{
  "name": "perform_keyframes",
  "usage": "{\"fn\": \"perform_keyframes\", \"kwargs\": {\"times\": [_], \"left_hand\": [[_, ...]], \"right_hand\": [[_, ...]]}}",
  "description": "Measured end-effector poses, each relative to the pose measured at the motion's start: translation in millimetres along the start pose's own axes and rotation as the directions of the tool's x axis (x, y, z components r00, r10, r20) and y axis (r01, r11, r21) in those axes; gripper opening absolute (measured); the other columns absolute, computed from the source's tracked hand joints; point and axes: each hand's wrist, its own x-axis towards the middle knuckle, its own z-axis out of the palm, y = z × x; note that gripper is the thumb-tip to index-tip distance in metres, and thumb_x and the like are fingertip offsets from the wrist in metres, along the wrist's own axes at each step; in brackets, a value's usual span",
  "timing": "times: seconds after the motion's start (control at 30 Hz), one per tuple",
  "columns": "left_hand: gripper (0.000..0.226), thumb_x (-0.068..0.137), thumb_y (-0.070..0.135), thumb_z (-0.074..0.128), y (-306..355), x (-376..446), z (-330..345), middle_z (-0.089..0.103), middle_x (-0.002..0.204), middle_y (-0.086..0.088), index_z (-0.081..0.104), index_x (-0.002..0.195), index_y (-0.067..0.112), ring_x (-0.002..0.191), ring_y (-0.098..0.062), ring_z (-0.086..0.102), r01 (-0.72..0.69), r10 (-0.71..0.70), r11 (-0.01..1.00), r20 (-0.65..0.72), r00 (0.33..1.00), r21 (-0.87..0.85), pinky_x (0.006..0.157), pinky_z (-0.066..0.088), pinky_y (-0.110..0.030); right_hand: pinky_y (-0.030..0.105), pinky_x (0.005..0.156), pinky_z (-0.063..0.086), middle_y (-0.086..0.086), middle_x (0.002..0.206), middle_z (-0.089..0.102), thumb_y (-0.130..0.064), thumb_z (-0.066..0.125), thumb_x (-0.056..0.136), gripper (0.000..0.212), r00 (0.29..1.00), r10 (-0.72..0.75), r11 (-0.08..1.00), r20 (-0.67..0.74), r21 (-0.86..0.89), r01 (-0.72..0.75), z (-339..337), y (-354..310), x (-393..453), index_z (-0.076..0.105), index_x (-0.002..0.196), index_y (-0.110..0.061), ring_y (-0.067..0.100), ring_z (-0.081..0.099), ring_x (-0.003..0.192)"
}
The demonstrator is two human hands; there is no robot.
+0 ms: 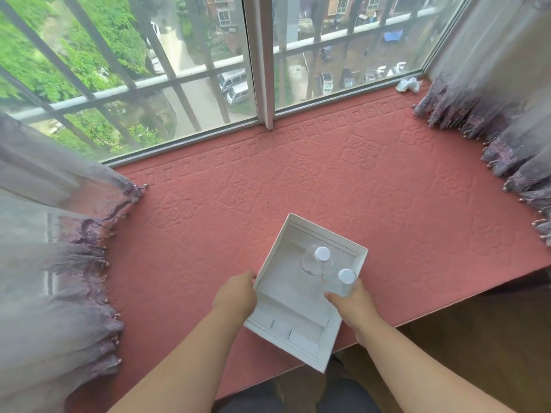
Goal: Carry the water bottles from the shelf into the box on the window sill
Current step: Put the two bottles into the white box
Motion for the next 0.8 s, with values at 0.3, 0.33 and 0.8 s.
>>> {"fn": "perform_keyframes", "kwargs": {"times": [0.3,0.33,0.8], "left_hand": [[0.061,0.079,0.000,0.031,-34,-23,2,0.065,0.103,-0.001,0.054,0.125,0.033,0.088,-0.029,0.062,0.049,-0.047,0.999,-0.093,0.995,0.019,0.066,0.047,-0.035],[0.061,0.078,0.000,0.031,-42,-25,2,0.065,0.103,-0.001,0.055,0.124,0.033,0.089,-0.029,0.062,0.068,-0.067,0.998,-0.105,0.992,0.005,0.068,0.050,-0.036],[0.057,0.076,0.002,0.036,-161,-63,-1,0.069,0.110,-0.006,0.059,0.118,0.032,0.099,-0.034,0.062,0.293,-0.348,0.924,-0.223,0.911,-0.246,0.077,0.048,-0.035]], "right_hand": [[0.035,0.075,0.051,-0.001,0.109,0.067,-0.027,0.058,0.096,0.030,0.986,-0.165,0.938,0.019,-0.306,0.163,17,-28,3,0.054,0.125,-0.021,0.020,0.063,0.094],[0.037,0.079,0.052,0.000,0.114,0.068,-0.027,0.059,0.095,0.038,0.984,-0.178,0.930,0.026,-0.324,0.176,24,-30,4,0.051,0.132,-0.022,0.022,0.063,0.098],[0.037,0.082,0.048,0.019,0.123,0.065,-0.028,0.055,0.099,0.078,0.907,-0.319,0.699,0.275,-0.579,0.421,160,-94,5,0.007,0.159,-0.028,0.039,0.063,0.109]]}}
